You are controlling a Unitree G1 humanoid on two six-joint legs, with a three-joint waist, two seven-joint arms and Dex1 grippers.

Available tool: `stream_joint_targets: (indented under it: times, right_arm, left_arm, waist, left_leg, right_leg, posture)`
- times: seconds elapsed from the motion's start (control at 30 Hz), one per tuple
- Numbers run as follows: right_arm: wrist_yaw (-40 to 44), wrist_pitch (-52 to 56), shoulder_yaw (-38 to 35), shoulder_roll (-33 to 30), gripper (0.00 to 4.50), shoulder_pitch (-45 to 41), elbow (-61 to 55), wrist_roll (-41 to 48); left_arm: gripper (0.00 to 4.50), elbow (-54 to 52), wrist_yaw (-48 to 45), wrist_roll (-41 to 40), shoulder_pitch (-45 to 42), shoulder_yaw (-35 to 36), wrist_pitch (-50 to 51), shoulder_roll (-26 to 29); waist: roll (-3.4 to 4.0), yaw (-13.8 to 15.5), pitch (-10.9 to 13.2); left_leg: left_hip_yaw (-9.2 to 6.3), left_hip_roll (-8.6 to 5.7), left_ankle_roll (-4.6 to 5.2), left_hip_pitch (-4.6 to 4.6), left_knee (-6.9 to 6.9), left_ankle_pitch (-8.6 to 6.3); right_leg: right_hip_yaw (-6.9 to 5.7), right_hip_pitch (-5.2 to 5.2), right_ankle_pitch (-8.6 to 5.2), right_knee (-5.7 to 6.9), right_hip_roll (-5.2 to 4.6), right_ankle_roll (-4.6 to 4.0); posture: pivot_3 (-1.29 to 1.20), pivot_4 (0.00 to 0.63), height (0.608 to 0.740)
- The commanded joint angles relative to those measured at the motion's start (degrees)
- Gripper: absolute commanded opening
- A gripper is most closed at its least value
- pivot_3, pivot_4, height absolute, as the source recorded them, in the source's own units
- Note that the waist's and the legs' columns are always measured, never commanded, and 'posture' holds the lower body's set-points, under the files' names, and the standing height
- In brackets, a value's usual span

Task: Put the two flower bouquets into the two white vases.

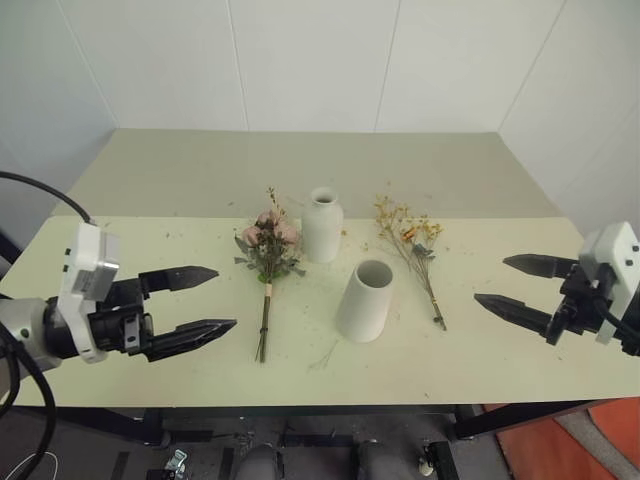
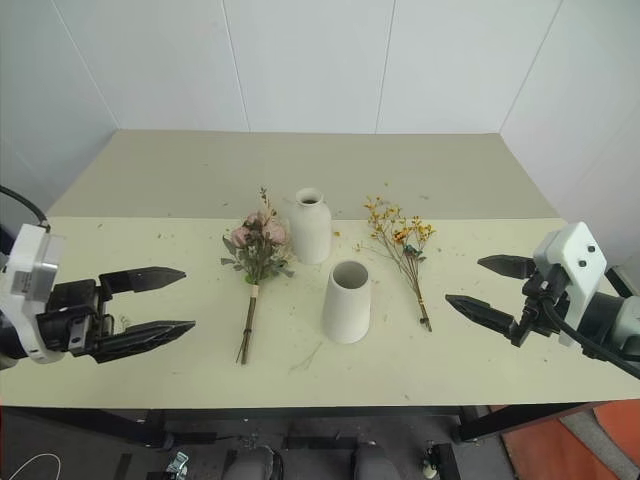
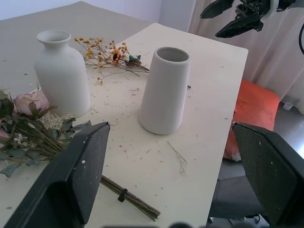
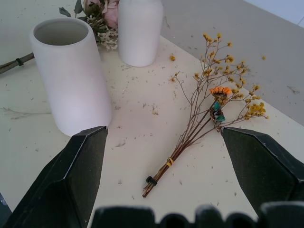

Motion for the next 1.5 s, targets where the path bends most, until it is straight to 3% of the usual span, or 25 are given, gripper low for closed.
stream_joint_targets:
  times: [0.03,0.7,0.87,1.03,1.13,1.23,1.5]
  right_arm:
    - [-0.1,-1.7,0.3,0.2,4.50,-1.4,0.0,-0.1]
    - [0.5,-2.0,1.1,-0.4,4.50,-2.7,0.5,-0.8]
    - [0.4,-3.1,4.0,-0.3,4.50,-4.9,-0.1,-1.7]
    - [-0.3,-3.3,6.9,-0.1,4.50,-8.8,-0.1,-1.7]
    - [0.1,-3.6,8.4,-0.1,4.50,-11.6,0.1,-1.5]
    - [0.7,-4.3,9.9,-0.1,4.50,-13.9,0.4,-1.6]
    - [0.9,-5.7,12.2,0.5,4.50,-17.2,0.3,-1.9]
  left_arm:
    - [4.47,-1.3,-0.3,-0.8,0.3,2.9,-0.3,0.9]
    - [4.47,-0.6,1.4,-1.0,-0.1,3.1,0.0,1.5]
    - [4.47,0.5,6.0,7.7,-1.2,-4.0,1.3,5.6]
    - [4.47,5.6,17.4,10.3,-13.8,-17.3,13.9,9.5]
    - [4.47,10.6,23.9,11.3,-27.8,-27.5,26.8,6.3]
    - [4.47,15.9,28.7,13.7,-38.8,-34.3,35.9,-0.4]
    - [4.47,29.2,36.5,23.5,-51.2,-41.5,44.7,-17.3]
  waist:
    - [0.00,0.0,0.0]
    - [0.00,0.0,0.0]
    - [0.00,0.0,0.0]
    - [0.00,0.2,0.0]
    - [-0.01,0.2,0.0]
    - [-0.03,0.2,0.0]
    - [-0.05,-0.1,0.0]
  left_leg:
    - [0.00,0.00,0.00,0.00,0.00,0.00]
    - [0.00,0.00,0.00,0.00,0.00,0.00]
    - [0.00,0.00,0.00,0.01,0.00,0.00]
    - [-0.01,-0.01,0.00,0.02,0.00,0.00]
    - [-0.05,-0.03,0.00,-0.02,0.01,0.00]
    - [-0.09,-0.10,0.00,-0.11,0.03,0.00]
    - [-0.16,-0.14,0.00,-0.17,0.04,0.00]
  right_leg:
    - [0.00,0.00,0.00,0.00,0.00,0.00]
    - [0.00,-0.01,0.00,0.00,0.00,0.00]
    - [0.00,0.00,0.00,0.00,0.01,0.00]
    - [0.01,0.00,0.00,0.03,0.01,0.01]
    - [-0.02,0.02,0.01,0.01,0.00,0.03]
    - [-0.03,-0.04,0.03,0.00,-0.01,0.07]
    - [-0.02,-0.08,0.05,0.01,-0.01,0.07]
  posture:
    - [0.00,0.150,0.740]
    - [0.00,0.150,0.740]
    - [0.00,0.150,0.740]
    - [0.00,0.150,0.740]
    - [0.00,0.150,0.740]
    - [0.00,0.150,0.740]
    - [0.00,0.150,0.740]
